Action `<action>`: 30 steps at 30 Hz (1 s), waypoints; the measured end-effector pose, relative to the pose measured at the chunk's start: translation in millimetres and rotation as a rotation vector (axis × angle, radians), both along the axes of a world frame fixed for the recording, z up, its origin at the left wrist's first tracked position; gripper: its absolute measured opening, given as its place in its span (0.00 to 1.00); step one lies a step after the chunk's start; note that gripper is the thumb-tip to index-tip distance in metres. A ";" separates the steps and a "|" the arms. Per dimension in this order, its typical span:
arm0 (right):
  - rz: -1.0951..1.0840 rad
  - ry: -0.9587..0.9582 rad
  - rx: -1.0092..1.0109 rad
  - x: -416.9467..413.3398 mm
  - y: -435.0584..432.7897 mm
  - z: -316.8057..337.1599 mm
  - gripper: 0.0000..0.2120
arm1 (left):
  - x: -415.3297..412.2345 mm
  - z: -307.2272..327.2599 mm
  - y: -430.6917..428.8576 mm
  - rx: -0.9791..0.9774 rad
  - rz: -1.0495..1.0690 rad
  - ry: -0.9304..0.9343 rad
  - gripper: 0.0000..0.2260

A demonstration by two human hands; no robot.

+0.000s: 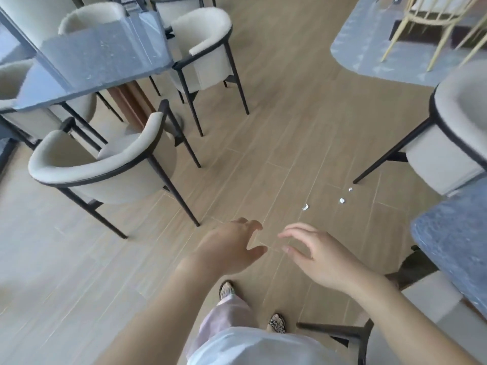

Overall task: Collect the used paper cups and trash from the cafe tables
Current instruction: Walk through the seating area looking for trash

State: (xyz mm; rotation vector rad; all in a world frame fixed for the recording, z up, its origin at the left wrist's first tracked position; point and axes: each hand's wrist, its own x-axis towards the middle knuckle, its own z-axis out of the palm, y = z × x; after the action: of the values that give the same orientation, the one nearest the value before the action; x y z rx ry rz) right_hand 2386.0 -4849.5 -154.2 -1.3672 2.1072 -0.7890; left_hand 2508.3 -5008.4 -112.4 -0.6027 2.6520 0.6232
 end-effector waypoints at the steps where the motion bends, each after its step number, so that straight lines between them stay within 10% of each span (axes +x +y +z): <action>1: -0.031 0.001 0.001 -10.1 -1.4 -1.5 0.12 | -16.5 -1.8 -6.4 0.006 -0.025 0.006 0.20; 19: -0.898 -0.011 -0.013 -216.8 5.5 13.0 0.12 | -380.9 -12.4 -36.5 0.106 -0.836 0.145 0.19; 30: -1.521 -0.061 0.059 -202.5 84.2 3.3 0.12 | -467.1 -21.9 88.6 0.213 -1.405 0.088 0.16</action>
State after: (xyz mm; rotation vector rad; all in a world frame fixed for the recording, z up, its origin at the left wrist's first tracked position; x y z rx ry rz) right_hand 2183.5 -4765.3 -151.0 0.5735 2.8213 -1.1704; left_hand 2041.1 -4919.8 -134.3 1.2703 2.2550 0.4173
